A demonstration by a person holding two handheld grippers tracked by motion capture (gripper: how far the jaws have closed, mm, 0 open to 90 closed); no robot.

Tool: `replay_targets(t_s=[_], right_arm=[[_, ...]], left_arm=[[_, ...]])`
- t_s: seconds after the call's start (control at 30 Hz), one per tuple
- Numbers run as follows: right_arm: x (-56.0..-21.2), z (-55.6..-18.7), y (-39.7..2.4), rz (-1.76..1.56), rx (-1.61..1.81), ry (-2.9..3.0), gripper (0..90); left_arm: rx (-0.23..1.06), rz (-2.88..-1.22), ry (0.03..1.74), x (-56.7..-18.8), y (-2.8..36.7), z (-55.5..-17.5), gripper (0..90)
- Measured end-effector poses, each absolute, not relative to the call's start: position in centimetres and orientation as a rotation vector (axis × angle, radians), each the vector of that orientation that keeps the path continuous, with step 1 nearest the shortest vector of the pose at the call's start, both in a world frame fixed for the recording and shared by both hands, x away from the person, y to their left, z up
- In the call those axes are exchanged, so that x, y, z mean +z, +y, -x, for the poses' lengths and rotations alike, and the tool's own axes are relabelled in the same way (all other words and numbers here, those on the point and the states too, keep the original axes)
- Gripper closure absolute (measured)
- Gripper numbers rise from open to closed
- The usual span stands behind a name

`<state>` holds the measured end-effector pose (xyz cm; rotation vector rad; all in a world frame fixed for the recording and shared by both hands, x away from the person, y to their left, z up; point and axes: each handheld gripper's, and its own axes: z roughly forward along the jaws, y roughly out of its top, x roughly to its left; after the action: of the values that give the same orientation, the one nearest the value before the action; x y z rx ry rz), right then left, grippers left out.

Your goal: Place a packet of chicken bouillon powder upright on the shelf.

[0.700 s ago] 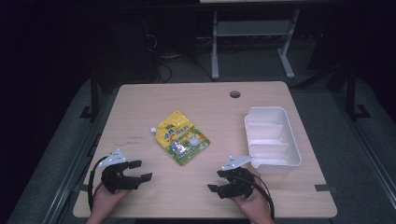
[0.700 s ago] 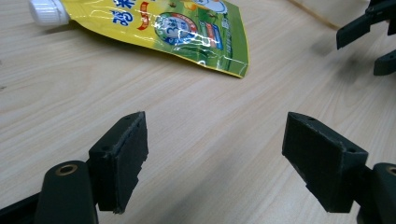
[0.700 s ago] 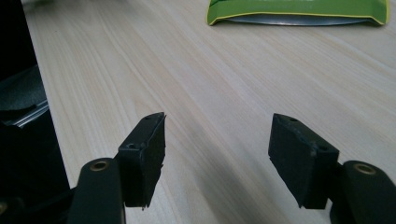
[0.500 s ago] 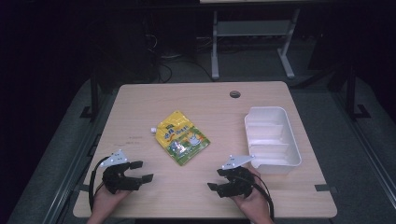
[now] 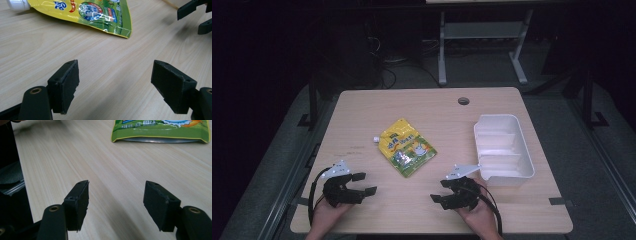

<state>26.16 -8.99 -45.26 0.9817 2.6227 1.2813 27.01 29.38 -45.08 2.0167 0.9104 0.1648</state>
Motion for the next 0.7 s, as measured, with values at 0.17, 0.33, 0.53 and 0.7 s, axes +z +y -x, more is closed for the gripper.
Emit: replay_targets(t_s=[0.17,0.33,0.53,0.7], right_arm=[[-44.9,-26.8,-8.4,-0.970,1.284,2.619,36.9],[-44.3,-27.9,-7.8,-0.966,1.270,2.621,37.9],[-43.6,-30.0,-6.6,-0.976,1.246,2.623,39.1],[-42.3,-32.5,-4.8,-0.990,1.221,2.629,42.4]], left_arm=[[0.167,-2.011,0.916,-45.1,29.5,-27.0,22.1],[0.168,-2.010,0.925,-45.1,29.7,-27.1,22.1],[0.168,-2.010,0.929,-45.1,29.9,-27.3,22.1],[0.172,-2.003,0.933,-45.1,30.0,-27.4,22.0]])
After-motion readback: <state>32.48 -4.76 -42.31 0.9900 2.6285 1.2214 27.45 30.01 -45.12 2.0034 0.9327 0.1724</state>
